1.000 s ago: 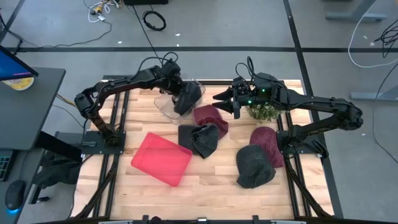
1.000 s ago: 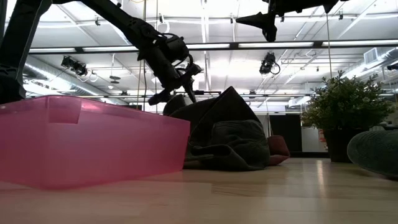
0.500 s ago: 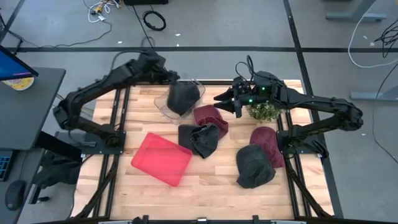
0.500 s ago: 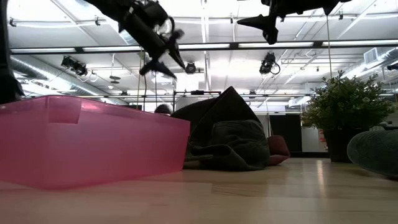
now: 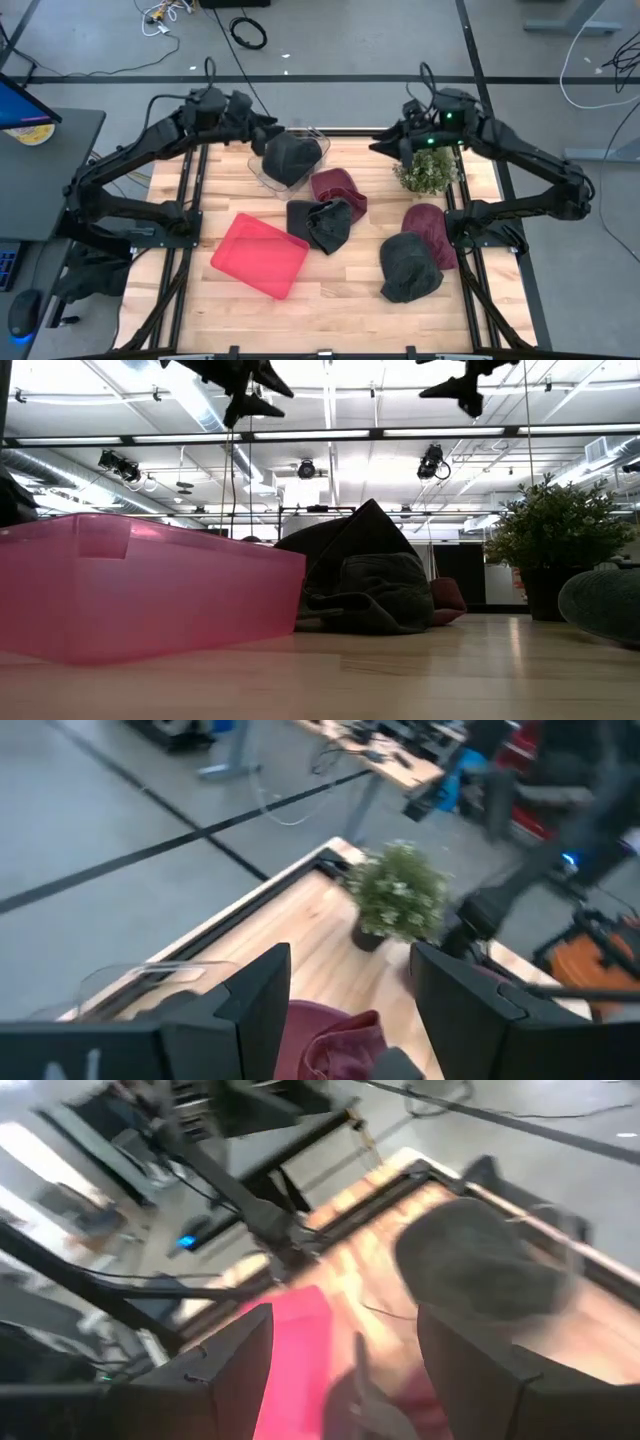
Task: Pick & Place hat
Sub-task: Put the left black cap into the transparent bin
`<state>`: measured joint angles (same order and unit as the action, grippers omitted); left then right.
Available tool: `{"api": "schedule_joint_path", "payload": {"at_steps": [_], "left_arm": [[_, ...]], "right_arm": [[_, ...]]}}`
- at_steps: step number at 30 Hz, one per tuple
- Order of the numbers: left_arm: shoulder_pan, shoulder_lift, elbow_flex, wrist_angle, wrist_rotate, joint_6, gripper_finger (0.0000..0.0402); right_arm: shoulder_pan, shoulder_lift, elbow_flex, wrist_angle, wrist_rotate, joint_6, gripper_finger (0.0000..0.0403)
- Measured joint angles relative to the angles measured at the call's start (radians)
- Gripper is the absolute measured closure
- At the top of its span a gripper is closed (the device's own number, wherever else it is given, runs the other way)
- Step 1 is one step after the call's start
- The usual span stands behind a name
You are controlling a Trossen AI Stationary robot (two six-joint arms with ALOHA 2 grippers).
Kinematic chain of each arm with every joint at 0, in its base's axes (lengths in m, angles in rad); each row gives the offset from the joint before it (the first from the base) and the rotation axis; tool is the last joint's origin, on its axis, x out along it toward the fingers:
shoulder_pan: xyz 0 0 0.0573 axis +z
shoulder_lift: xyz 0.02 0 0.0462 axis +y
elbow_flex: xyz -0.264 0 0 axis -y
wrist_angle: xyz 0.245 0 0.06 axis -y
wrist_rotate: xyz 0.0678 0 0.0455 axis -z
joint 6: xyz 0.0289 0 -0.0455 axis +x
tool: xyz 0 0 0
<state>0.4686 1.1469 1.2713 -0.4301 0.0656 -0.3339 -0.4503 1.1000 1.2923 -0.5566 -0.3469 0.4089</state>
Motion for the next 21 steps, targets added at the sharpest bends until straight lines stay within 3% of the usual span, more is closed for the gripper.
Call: {"api": "schedule_joint_path", "payload": {"at_steps": [6, 13, 16, 21], "left_arm": [[-0.085, 0.001, 0.0, 0.027, 0.043, 0.106, 0.0193], [-0.153, 0.005, -0.001, 0.027, 0.048, 0.212, 0.0193], [-0.159, 0.005, -0.001, 0.027, 0.042, 0.246, 0.0193], [-0.16, 0.005, -0.001, 0.027, 0.042, 0.292, 0.0193]], "right_arm": [[0.0, 0.004, 0.179, -0.375, 0.073, -0.032, 0.0151], [0.05, 0.007, 0.213, -0.767, 0.078, 0.049, 0.0151], [0.106, 0.01, 0.203, -0.774, 0.09, 0.094, 0.0151], [0.208, 0.041, 0.136, -0.613, 0.132, 0.16, 0.0151]]}}
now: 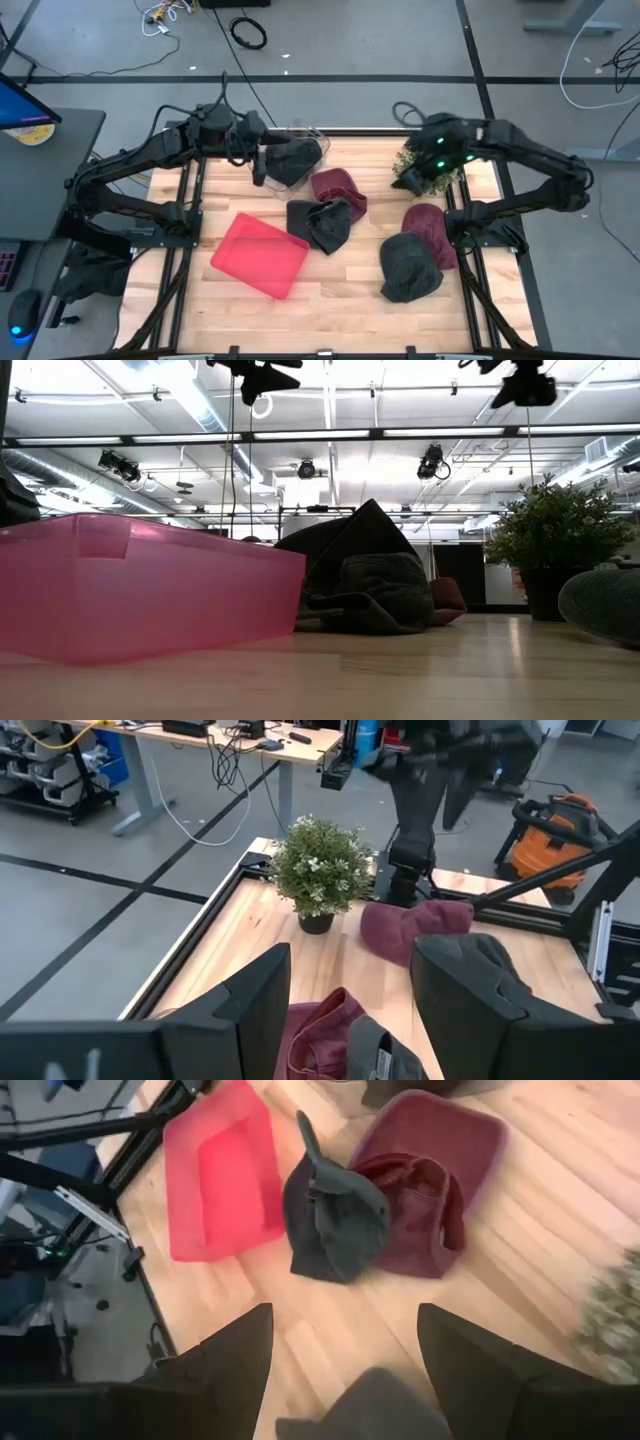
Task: Pick & Place hat
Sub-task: Put the left black cap into the transparent bin
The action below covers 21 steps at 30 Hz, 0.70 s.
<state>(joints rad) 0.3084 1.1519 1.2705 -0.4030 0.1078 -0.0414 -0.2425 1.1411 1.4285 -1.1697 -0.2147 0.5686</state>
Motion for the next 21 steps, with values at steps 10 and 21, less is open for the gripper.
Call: {"api": "schedule_joint_path", "payload": {"at_steps": [10, 21], "left_arm": [[-0.004, 0.0, 0.0, -0.001, 0.011, 0.002, 0.0193], [-0.005, 0.0, 0.0, -0.001, 0.062, 0.002, 0.0193]], "right_arm": [[0.103, 0.161, -0.215, 0.385, 0.119, -0.121, 0.0151], [0.09, 0.369, -0.379, 0.674, 0.171, -0.243, 0.0148]]}}
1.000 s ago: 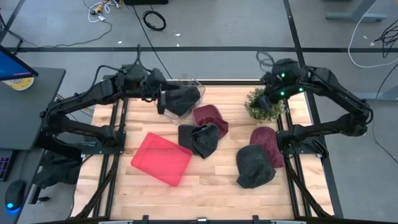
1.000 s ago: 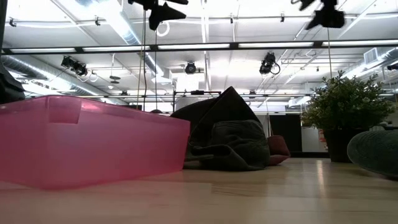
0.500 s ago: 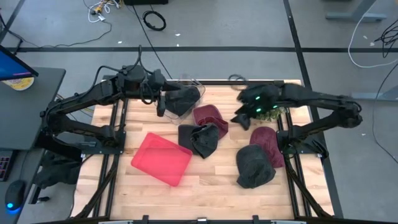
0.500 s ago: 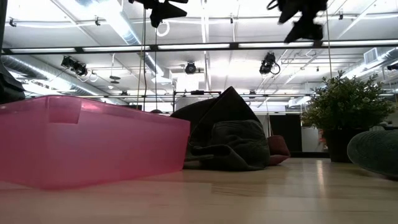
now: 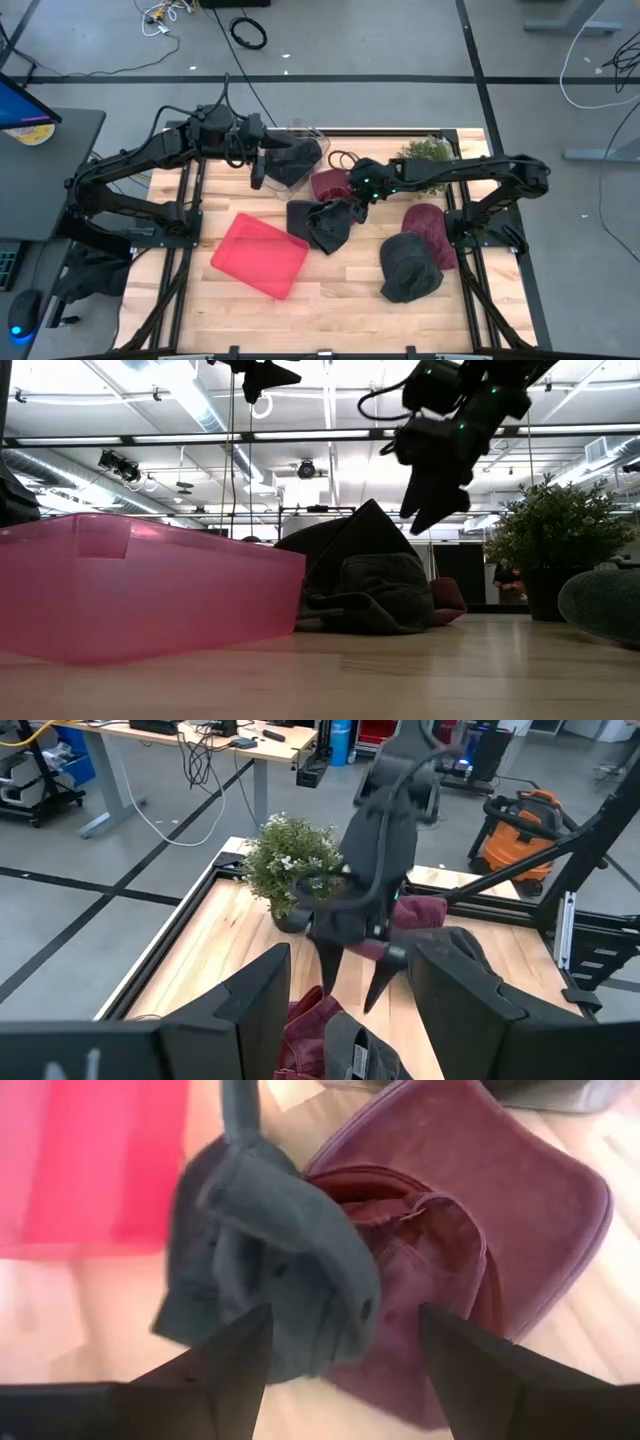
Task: Pick & Place hat
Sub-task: Put the left black cap into the transparent bin
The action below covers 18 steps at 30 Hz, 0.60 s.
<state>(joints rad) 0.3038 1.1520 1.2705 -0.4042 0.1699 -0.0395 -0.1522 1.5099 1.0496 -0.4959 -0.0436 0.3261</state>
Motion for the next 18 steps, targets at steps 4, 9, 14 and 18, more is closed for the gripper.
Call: {"api": "schedule_joint_path", "payload": {"at_steps": [4, 9, 14, 18], "left_arm": [[0.0, 0.0, 0.0, 0.0, 0.0, 0.0, 0.0193], [0.0, 0.0, 0.0, 0.0, 0.0, 0.0, 0.0193], [0.001, 0.0, 0.0, -0.011, 0.0, 0.0, 0.0193], [0.0, 0.0, 0.0, -0.025, 0.0, 0.0, 0.0193]], "right_arm": [[-0.012, 0.06, 0.0, 0.057, 0.004, -0.048, 0.0134], [-0.03, 0.139, 0.0, 0.117, -0.074, -0.022, 0.0121], [-0.026, 0.165, 0.0, 0.104, -0.092, 0.02, 0.0189], [-0.025, 0.111, 0.032, 0.071, -0.132, 0.049, 0.0348]]}}
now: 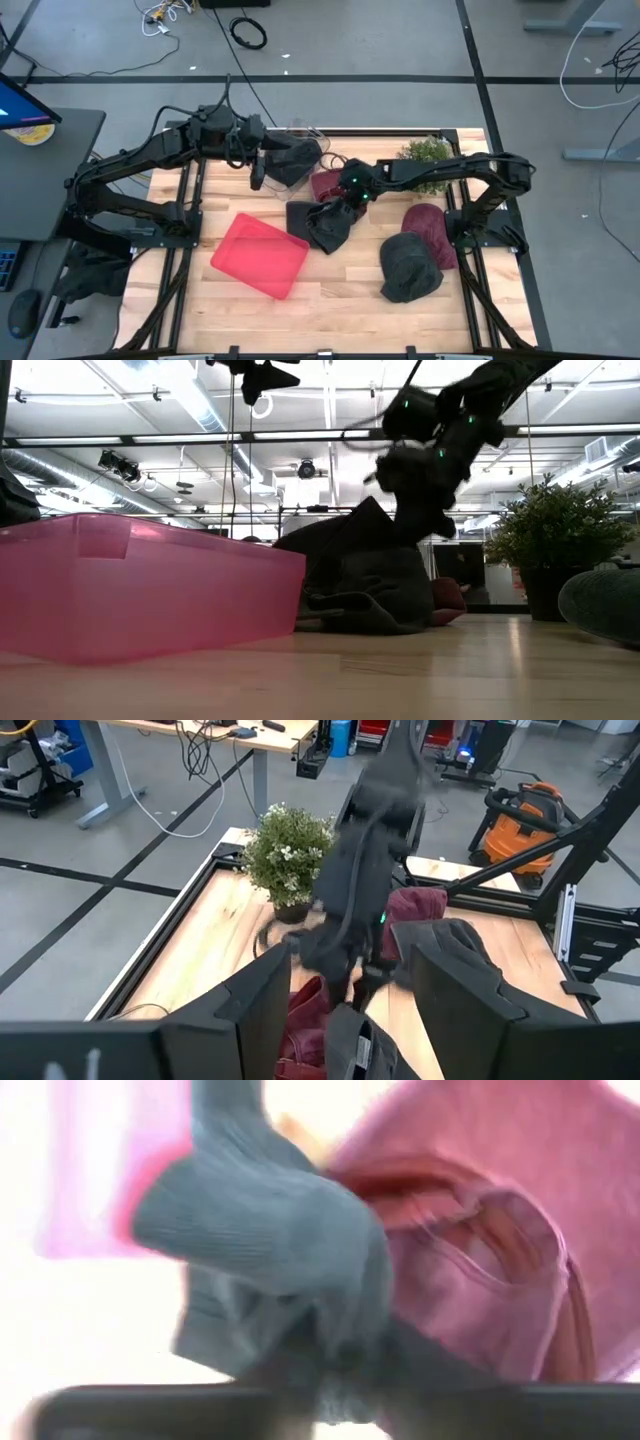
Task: Pick & Place hat
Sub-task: Put the left black cap into the transparent bin
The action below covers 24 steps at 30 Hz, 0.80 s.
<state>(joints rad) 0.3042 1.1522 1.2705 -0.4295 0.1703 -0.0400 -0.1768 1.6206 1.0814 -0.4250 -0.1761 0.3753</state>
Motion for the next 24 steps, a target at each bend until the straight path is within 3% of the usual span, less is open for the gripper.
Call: {"api": "schedule_joint_path", "payload": {"at_steps": [2, 6, 15, 24], "left_arm": [[0.0, 0.0, 0.0, -0.004, 0.0, 0.0, 0.0193], [0.0, 0.0, 0.0, -0.004, -0.011, 0.0, 0.0193], [0.009, 0.0, 0.0, -0.003, -0.029, 0.001, 0.0193], [0.006, 0.0, 0.0, 0.057, -0.036, 0.067, 0.0193]], "right_arm": [[0.0, -0.041, 0.018, -0.001, -0.018, 0.002, 0.0383], [0.0, -0.12, 0.06, -0.01, -0.024, 0.025, 0.0394], [0.003, -0.315, 0.162, -0.023, -0.029, 0.028, 0.04], [-0.004, -0.451, 0.266, -0.042, 0.08, -0.016, 0.0402]]}}
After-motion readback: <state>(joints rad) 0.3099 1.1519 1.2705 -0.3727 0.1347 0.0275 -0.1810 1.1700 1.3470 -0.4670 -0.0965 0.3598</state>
